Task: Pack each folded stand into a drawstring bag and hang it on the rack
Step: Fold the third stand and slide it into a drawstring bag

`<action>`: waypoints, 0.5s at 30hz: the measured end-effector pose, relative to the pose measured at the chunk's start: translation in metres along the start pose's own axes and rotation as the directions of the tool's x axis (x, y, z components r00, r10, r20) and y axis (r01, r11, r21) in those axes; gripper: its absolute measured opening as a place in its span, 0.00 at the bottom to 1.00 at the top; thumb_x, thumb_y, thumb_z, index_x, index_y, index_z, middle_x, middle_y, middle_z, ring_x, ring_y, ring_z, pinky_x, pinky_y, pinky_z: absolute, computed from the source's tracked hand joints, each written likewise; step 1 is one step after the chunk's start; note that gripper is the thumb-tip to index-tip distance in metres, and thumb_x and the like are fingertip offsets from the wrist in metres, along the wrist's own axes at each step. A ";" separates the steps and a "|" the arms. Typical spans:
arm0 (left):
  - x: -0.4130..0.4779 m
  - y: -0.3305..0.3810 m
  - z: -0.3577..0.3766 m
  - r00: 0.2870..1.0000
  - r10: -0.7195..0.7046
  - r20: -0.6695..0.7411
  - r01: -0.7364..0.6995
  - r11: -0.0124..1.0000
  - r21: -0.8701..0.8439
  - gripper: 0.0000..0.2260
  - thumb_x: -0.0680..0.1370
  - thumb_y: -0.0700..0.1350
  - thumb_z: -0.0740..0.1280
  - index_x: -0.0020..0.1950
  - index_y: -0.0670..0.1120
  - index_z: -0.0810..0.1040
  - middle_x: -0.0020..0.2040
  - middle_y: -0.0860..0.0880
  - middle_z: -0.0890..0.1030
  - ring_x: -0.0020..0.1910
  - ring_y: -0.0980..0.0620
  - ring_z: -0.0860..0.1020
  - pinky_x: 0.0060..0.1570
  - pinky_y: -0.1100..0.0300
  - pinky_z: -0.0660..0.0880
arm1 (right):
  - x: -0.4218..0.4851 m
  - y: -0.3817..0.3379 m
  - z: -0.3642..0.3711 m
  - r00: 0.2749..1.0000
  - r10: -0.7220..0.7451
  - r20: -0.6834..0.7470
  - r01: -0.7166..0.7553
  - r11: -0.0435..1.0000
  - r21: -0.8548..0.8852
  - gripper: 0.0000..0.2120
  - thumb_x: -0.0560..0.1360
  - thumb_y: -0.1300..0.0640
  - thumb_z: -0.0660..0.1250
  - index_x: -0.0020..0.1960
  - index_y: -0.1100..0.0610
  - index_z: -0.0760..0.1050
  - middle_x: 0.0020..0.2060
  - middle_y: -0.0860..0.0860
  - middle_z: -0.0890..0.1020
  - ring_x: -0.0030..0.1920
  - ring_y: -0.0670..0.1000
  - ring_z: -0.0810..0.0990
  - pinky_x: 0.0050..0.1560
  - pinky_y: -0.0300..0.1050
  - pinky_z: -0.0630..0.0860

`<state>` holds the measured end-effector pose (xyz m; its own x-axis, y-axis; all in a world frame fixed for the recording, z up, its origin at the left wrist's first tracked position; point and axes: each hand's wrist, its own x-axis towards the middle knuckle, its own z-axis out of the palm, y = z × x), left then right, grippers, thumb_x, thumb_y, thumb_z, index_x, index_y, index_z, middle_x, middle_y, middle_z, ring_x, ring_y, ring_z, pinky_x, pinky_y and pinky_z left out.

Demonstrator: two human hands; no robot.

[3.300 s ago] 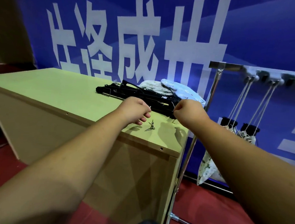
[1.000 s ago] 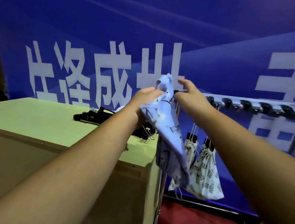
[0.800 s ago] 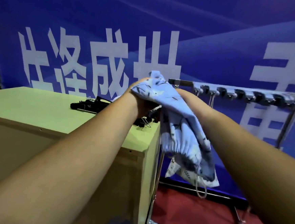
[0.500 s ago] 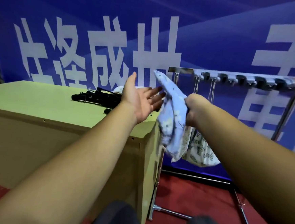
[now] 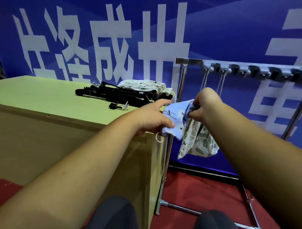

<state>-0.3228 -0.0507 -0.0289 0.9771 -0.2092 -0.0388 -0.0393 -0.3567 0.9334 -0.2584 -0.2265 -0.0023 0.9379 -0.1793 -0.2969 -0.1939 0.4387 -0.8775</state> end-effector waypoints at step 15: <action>0.018 0.008 -0.005 0.996 0.031 -0.086 -0.064 0.913 -0.403 0.23 0.75 0.27 0.56 0.65 0.36 0.82 0.58 0.37 0.80 0.52 0.45 0.77 0.45 0.60 0.77 | 0.047 0.026 -0.045 0.992 0.126 0.016 -0.094 0.814 -0.573 0.07 0.78 0.66 0.60 0.50 0.55 0.69 0.46 0.57 0.75 0.42 0.54 0.74 0.45 0.49 0.74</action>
<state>-0.3042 -0.0524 -0.0207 0.9898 -0.1410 0.0213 -0.0138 0.0541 0.9984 -0.2323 -0.2629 -0.0557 0.9104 -0.1083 -0.3993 -0.4112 -0.1300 -0.9022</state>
